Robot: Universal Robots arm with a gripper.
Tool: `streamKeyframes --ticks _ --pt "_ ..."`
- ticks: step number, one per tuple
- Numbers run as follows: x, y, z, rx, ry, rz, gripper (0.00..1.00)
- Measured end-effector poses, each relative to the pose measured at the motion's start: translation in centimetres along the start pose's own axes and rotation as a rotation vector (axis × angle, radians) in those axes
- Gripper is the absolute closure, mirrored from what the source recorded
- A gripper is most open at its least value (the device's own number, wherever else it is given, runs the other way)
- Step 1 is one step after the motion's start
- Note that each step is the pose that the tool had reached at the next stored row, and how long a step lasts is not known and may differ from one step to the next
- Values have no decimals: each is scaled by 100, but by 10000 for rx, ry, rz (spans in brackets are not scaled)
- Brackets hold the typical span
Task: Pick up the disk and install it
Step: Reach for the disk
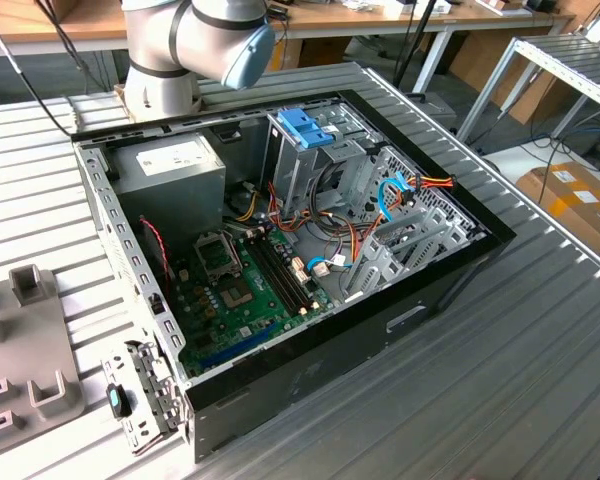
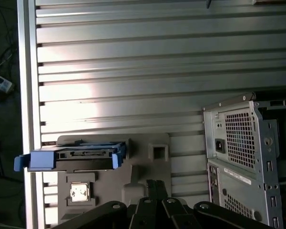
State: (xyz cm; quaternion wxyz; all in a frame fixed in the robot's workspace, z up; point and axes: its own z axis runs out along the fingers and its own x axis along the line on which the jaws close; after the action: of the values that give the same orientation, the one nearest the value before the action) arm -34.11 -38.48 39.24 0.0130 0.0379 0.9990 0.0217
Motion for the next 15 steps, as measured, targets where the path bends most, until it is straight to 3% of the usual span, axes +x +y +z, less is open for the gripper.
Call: streamKeyframes --ticks 7,15 --pt "105 -8 -3 0 0 0 89" --pt "349 -26 -8 0 0 1 89"
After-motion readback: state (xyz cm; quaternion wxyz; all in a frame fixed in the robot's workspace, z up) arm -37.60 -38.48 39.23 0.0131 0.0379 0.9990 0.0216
